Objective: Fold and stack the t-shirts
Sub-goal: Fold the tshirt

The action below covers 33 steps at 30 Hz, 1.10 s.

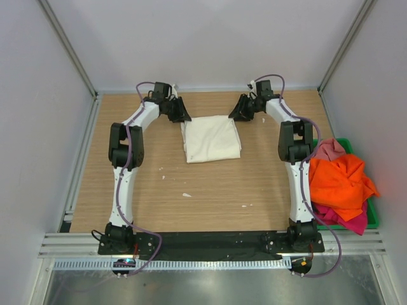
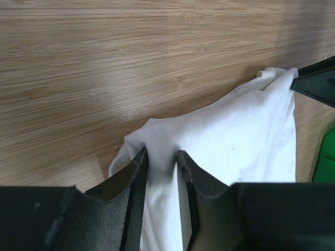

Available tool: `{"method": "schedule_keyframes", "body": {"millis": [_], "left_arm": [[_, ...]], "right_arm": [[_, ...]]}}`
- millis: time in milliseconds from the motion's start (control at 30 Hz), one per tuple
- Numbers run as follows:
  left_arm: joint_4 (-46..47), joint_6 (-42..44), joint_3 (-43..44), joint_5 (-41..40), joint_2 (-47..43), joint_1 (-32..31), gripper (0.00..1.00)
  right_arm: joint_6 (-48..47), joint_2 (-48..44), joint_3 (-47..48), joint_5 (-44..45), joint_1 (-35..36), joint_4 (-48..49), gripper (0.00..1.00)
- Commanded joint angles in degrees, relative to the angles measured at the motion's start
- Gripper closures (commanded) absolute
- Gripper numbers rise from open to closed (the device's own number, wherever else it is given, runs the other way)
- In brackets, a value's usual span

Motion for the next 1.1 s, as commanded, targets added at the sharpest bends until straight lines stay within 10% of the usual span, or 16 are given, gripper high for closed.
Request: {"method": "schedule_keyframes", "body": {"millis": [0,300,433,833,933,967,1067], "left_arm": [[0.7,-0.6,0.0,1.4,-1.6,0.2,0.71],[1.1,-1.6,0.1,1.9,-1.8,1.0,0.71],[1.0,-1.9,-0.3,2.2,-2.4,1.5,0.92],[-4.6,-2.1,-3.5,-9.1,-5.9,2.9,1.0],[-7.6,-1.2,-1.1,-9.8,-4.5,3.1,0.82],[-9.4,-0.9,-0.1,-11.4,-4.6,3.1,0.6],[-10.2,1.1,-1.2,-14.4,-8.4,3.1,0.49]], "right_arm": [[-0.9,-0.5,2.4,0.7,1.7,0.6,0.6],[1.4,-0.7,4.3,0.0,1.9,1.4,0.63],[1.1,-0.9,4.2,1.1,1.9,0.8,0.99],[1.8,-0.2,5.2,4.8,1.9,-0.7,0.99],[2.5,1.8,6.7,3.6,1.9,-1.4,0.89],[2.5,1.7,6.7,3.6,1.9,-1.5,0.8],[1.1,-0.2,6.4,4.5,1.8,-3.2,0.49]]}}
